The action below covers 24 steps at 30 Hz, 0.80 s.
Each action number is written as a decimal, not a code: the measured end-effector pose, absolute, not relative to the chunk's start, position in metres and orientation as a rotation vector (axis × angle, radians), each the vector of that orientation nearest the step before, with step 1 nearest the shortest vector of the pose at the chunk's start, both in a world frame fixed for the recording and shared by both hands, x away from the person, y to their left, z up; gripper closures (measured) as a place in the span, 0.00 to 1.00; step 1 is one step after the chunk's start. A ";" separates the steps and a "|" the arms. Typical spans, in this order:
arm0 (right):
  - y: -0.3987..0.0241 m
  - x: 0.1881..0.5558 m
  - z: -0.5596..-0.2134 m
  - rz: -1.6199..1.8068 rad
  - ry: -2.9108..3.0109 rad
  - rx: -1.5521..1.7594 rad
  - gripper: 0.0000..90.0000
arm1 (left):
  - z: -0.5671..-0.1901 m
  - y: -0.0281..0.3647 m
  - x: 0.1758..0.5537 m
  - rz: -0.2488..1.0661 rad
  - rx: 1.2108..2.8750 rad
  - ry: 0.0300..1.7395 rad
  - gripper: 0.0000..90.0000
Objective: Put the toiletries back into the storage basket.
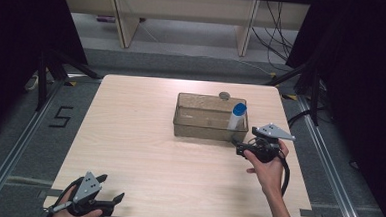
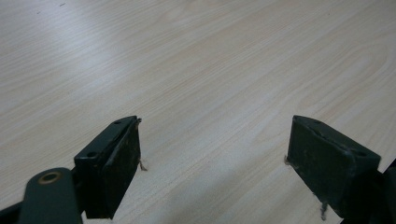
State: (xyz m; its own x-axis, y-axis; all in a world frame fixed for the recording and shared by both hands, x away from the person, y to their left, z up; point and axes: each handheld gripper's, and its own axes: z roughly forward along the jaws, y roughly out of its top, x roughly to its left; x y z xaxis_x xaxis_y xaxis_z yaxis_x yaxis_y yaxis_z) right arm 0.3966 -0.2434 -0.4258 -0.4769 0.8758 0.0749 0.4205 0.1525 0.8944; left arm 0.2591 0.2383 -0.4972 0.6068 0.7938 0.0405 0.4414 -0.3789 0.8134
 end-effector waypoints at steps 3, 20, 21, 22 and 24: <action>-0.241 0.393 -0.429 1.299 1.968 1.243 0.18 | -0.497 0.239 0.260 0.553 2.036 0.972 0.19; -0.240 0.375 -0.440 1.316 2.018 1.227 0.18 | -0.497 0.239 0.260 0.551 2.025 0.976 0.19; -0.241 0.376 -0.441 1.313 2.016 1.181 0.18 | -0.497 0.239 0.259 0.552 2.027 0.976 0.19; -0.239 0.372 -0.441 1.323 2.023 1.231 0.18 | -0.497 0.239 0.259 0.552 2.026 0.976 0.19; -0.239 0.370 -0.441 1.327 2.026 1.230 0.18 | -0.497 0.239 0.259 0.553 2.025 0.975 0.19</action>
State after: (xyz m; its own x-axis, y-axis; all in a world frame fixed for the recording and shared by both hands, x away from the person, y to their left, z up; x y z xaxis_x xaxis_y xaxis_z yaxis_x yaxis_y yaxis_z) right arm 0.3696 -0.2391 -0.4415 -0.5189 0.8471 0.1147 0.4436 0.1521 0.8832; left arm 0.2591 0.2391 -0.4966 0.6069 0.7937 0.0405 0.4423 -0.3796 0.8126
